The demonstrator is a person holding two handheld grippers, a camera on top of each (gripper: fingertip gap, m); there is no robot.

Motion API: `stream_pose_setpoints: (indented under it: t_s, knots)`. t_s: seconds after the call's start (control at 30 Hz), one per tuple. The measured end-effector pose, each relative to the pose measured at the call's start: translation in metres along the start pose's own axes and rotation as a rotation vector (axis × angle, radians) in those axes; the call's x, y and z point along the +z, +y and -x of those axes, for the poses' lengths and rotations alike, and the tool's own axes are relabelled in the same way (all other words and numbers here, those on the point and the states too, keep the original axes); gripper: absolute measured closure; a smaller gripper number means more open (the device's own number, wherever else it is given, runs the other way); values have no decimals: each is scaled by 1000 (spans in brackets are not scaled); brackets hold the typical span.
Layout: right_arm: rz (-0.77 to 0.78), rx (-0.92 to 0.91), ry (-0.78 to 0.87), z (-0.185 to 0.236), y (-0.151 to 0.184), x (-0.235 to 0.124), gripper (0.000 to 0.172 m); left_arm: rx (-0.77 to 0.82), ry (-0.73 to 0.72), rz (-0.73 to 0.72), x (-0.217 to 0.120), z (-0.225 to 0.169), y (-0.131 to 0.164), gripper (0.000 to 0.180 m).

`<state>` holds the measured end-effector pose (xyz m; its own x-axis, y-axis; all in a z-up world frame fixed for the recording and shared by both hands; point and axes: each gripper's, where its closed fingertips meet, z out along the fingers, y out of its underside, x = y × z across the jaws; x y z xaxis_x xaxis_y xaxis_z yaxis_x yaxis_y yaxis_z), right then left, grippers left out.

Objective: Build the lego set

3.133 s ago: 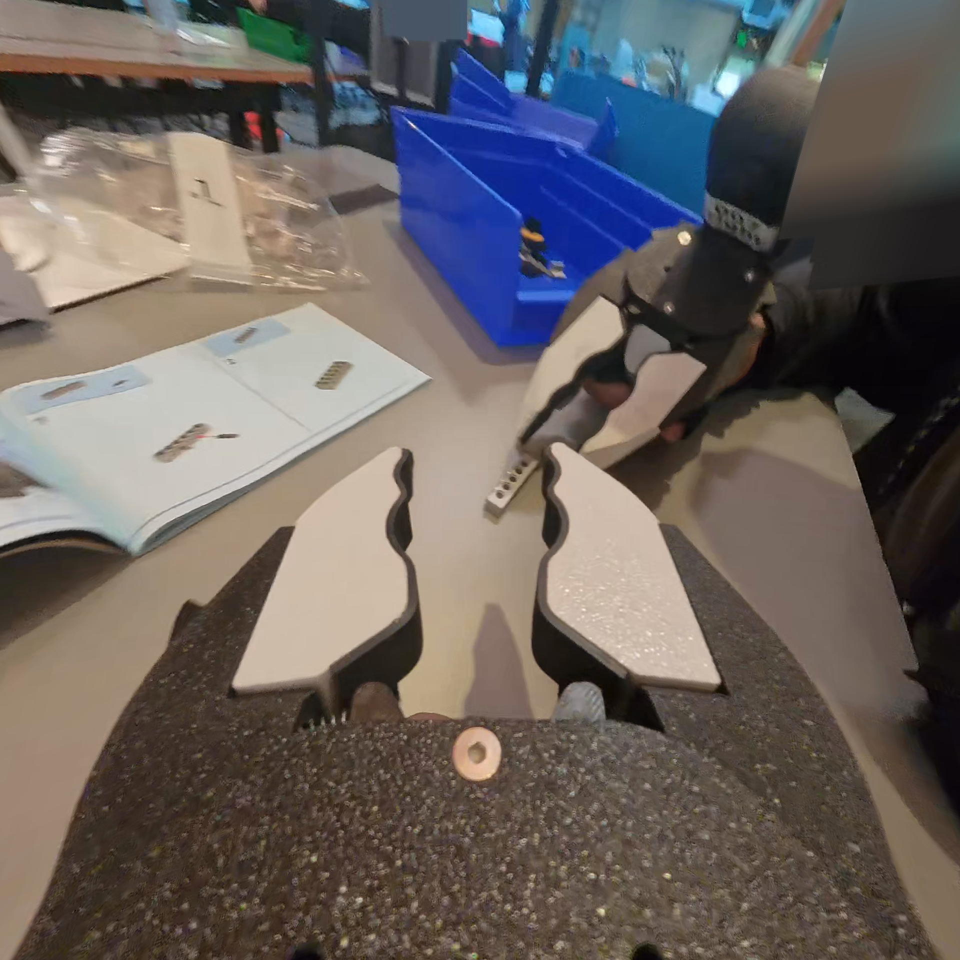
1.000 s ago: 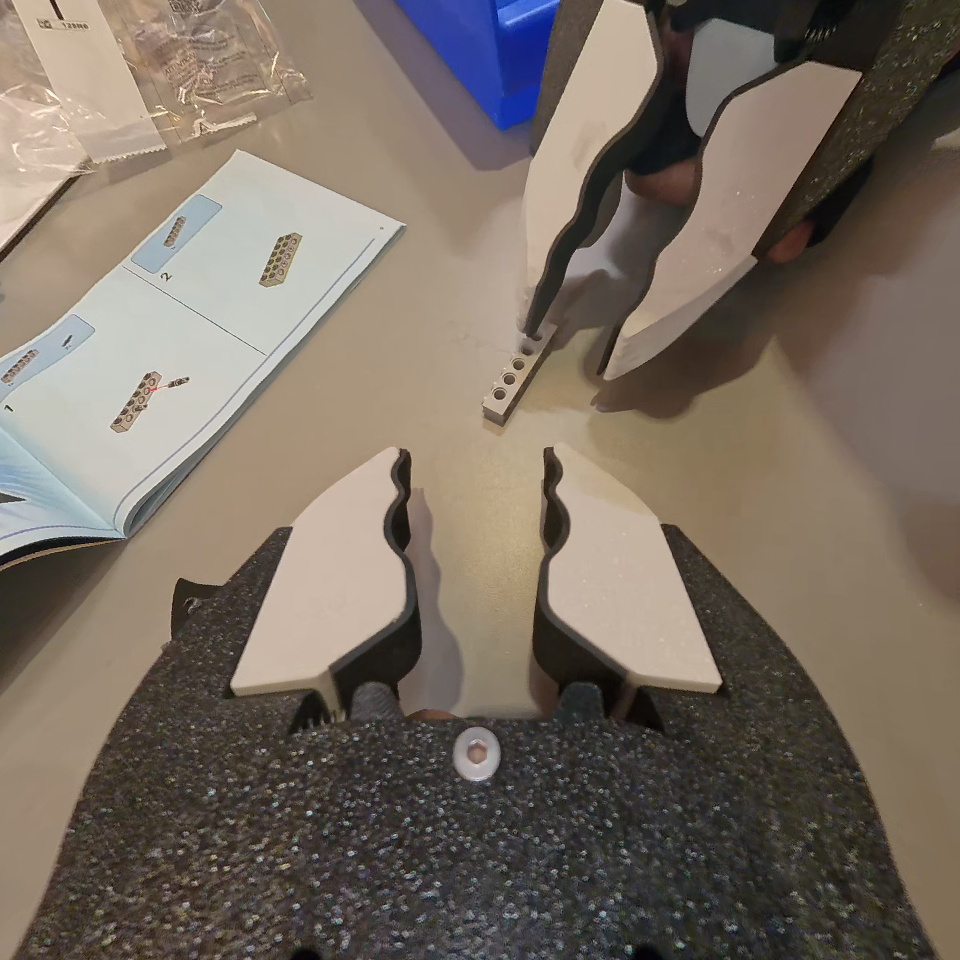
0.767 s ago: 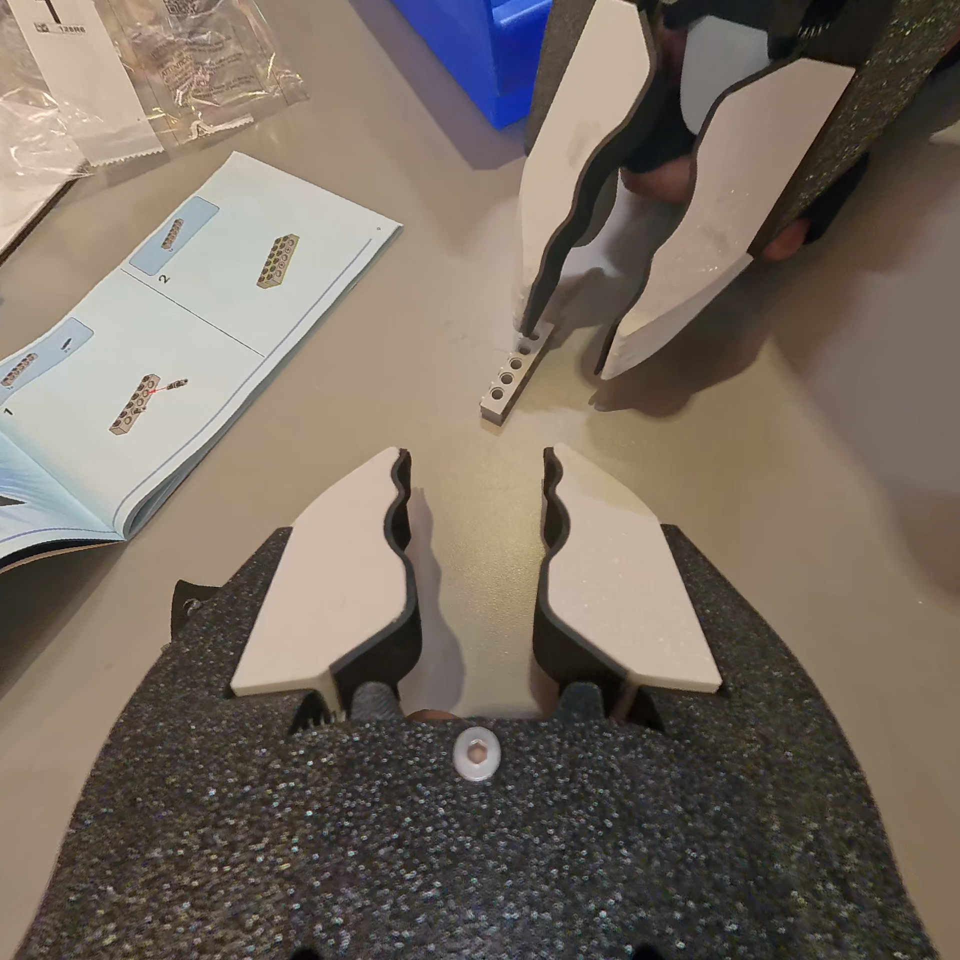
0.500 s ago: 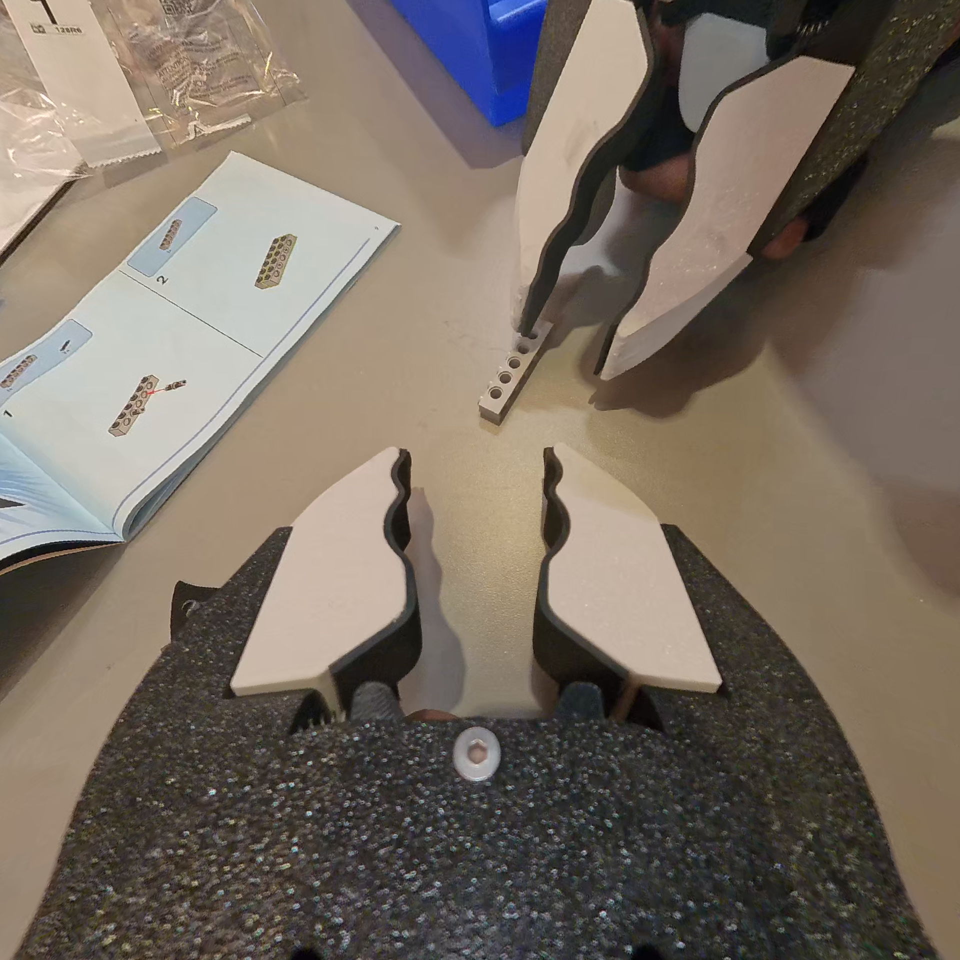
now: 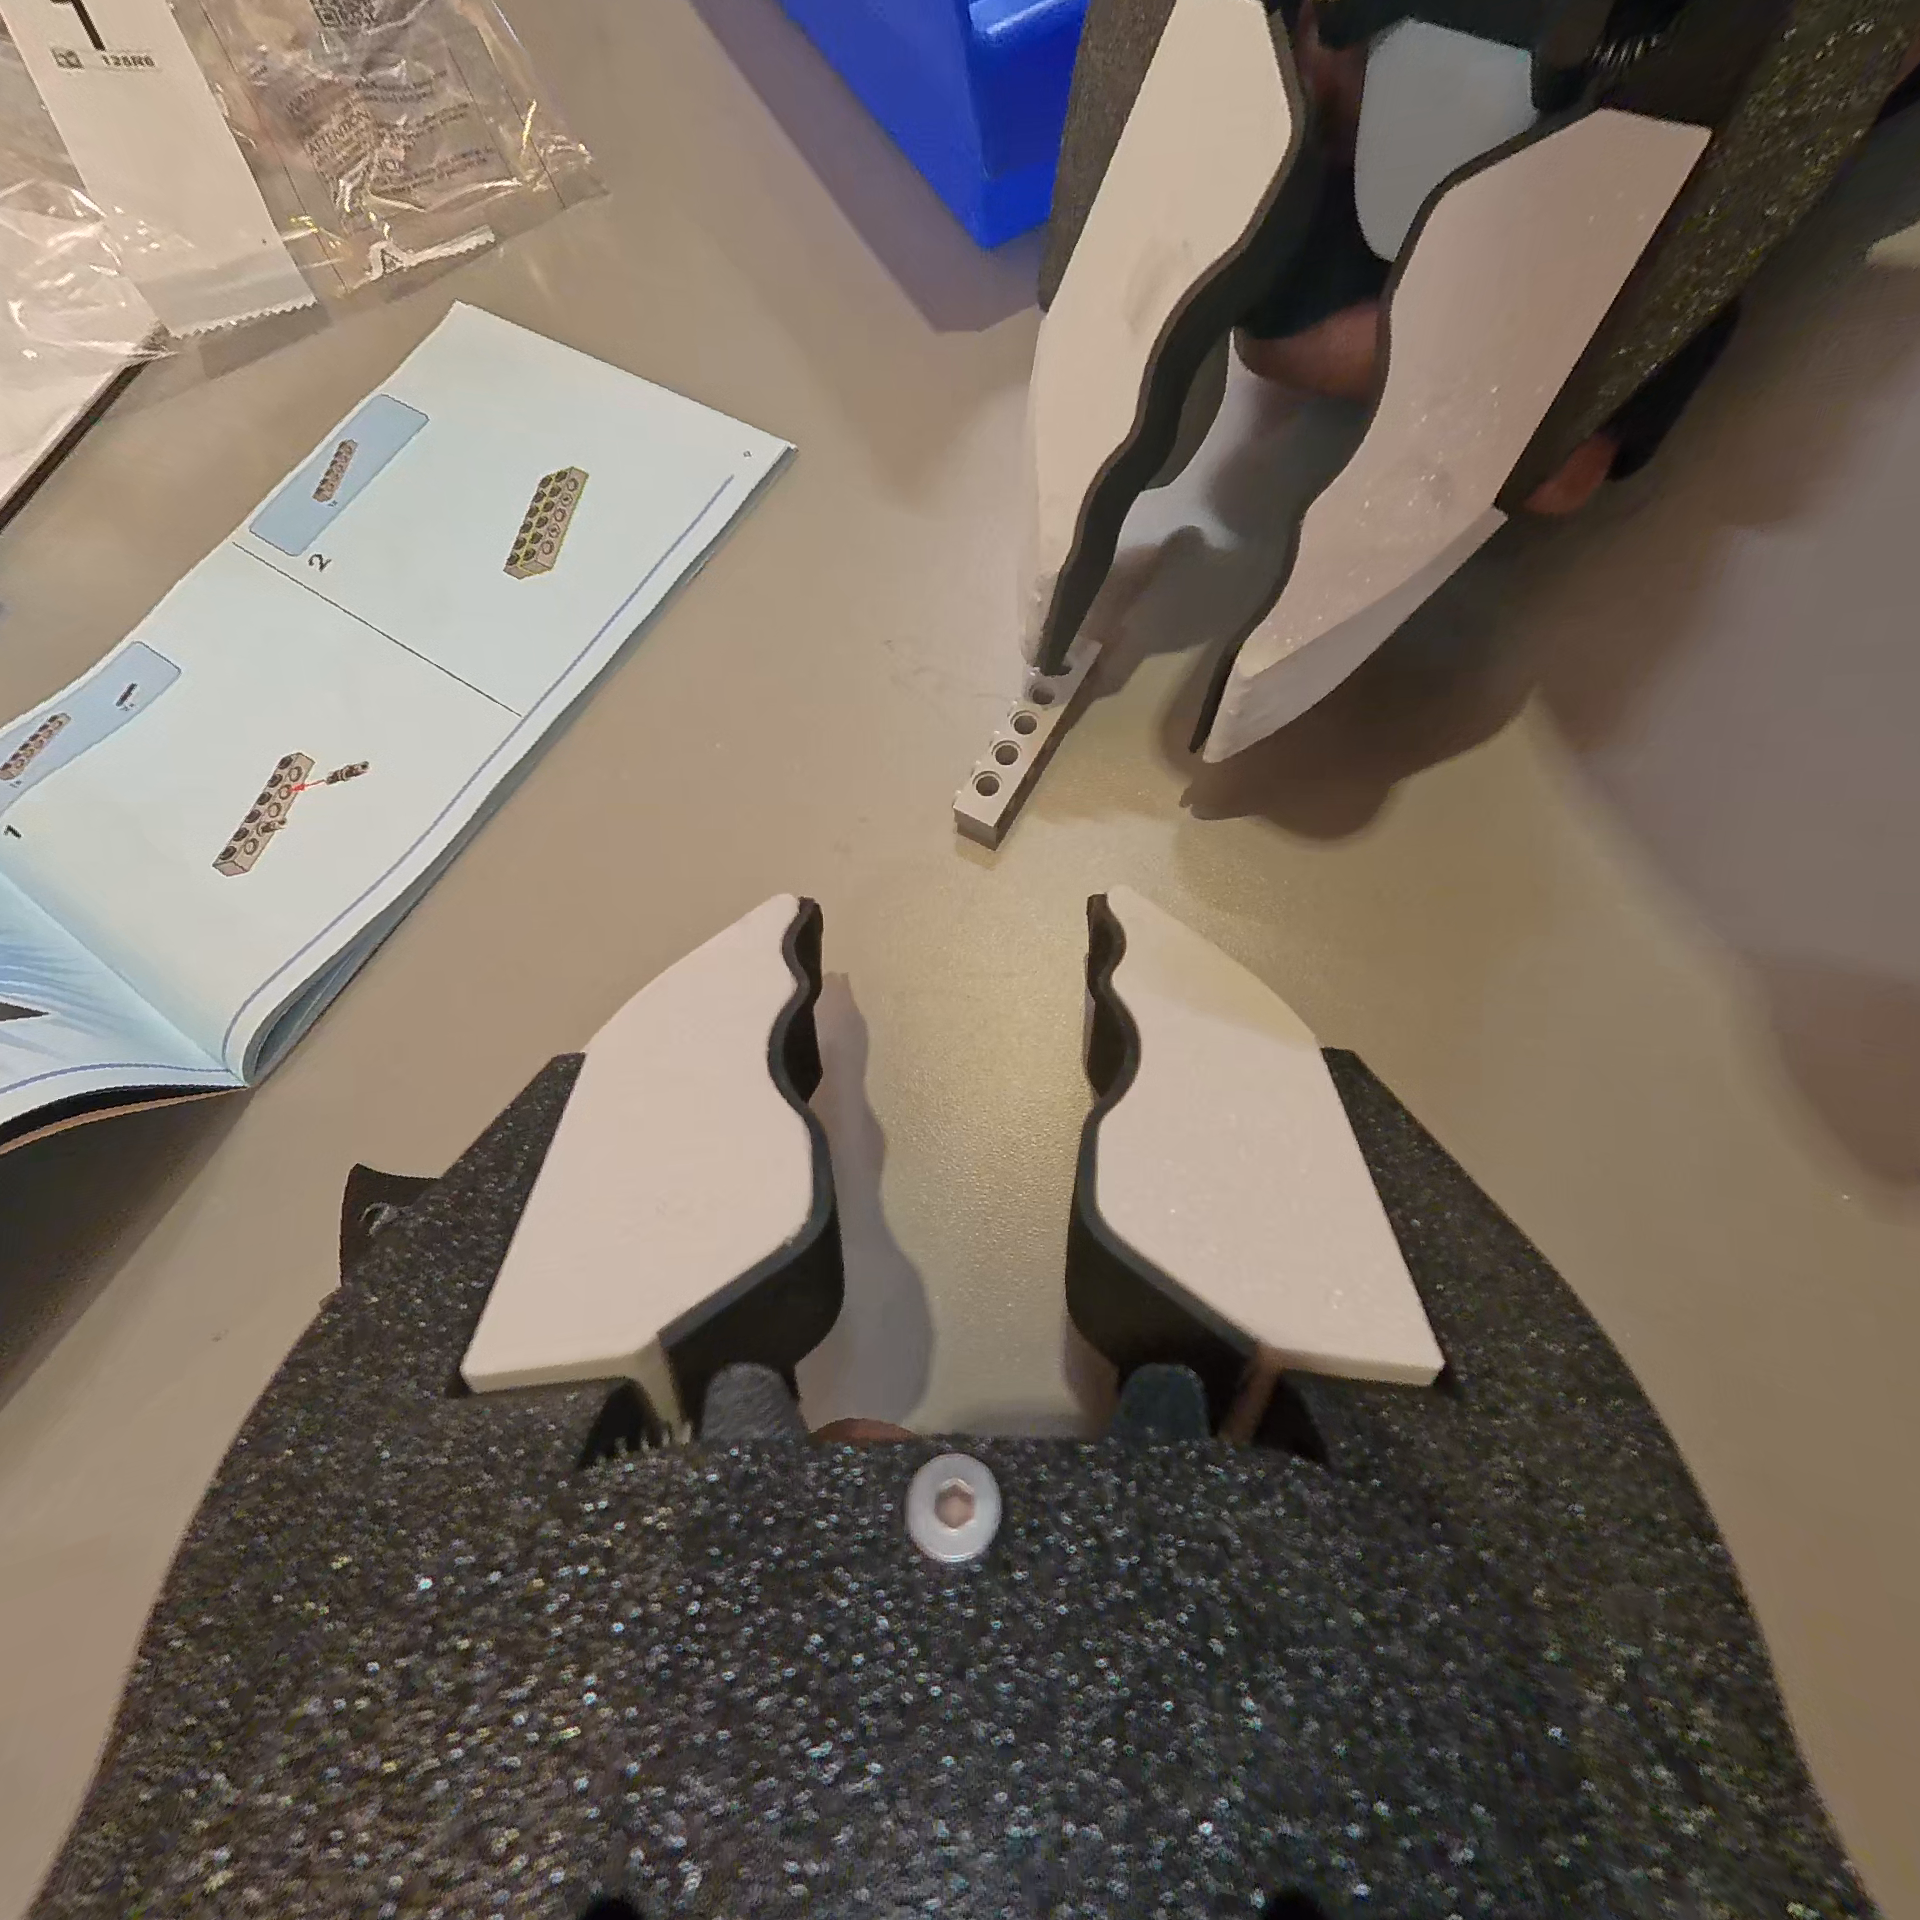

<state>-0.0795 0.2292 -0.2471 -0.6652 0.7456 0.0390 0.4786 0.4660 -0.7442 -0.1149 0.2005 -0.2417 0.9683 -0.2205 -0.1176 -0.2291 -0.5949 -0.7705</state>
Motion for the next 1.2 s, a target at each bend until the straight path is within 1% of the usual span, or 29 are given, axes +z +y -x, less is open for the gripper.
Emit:
stream_pose_setpoints:
  t_s: [0.47, 0.53, 0.6, 0.63, 0.7, 0.77, 0.87, 0.97, 1.03, 1.07, 1.13, 1.2]
  knots:
    - [-3, 1, 11, -1, 0, 0, 136, -16, 20, -4, 0, 0, -1, 131]
    - [-35, 21, 47, -7, -4, -3, 135, -21, 25, -9, -1, 0, -1, 131]
    - [-83, 49, 76, -12, -11, -11, 136, -18, 28, -13, -1, 0, -2, 131]
    - [-93, 74, 61, -11, -15, -16, 137, -15, 27, -14, -1, -1, -2, 131]
    - [-132, 143, -19, -4, -32, -33, 137, -2, 25, -16, -2, -2, -2, 131]
    - [-183, 178, -34, -8, -51, -57, 139, 9, 19, -15, -2, -2, -2, 131]
    - [-165, 179, 54, -36, -59, -102, 135, 23, 12, -18, -2, -3, -2, 131]
    - [-201, 201, 225, -85, -59, -160, 137, 30, 8, -22, -3, -4, -2, 130]
    - [-191, 204, 325, -116, -47, -193, 141, 30, 7, -21, -2, -3, -2, 130]
    - [-147, 197, 376, -133, -34, -205, 142, 29, 7, -19, -2, -3, -2, 130]
    - [10, 203, 490, -169, 7, -220, 141, 30, 7, -18, -2, -3, -2, 130]
    - [203, 194, 571, -198, 54, -230, 140, 29, 9, -13, -2, -3, -1, 130]
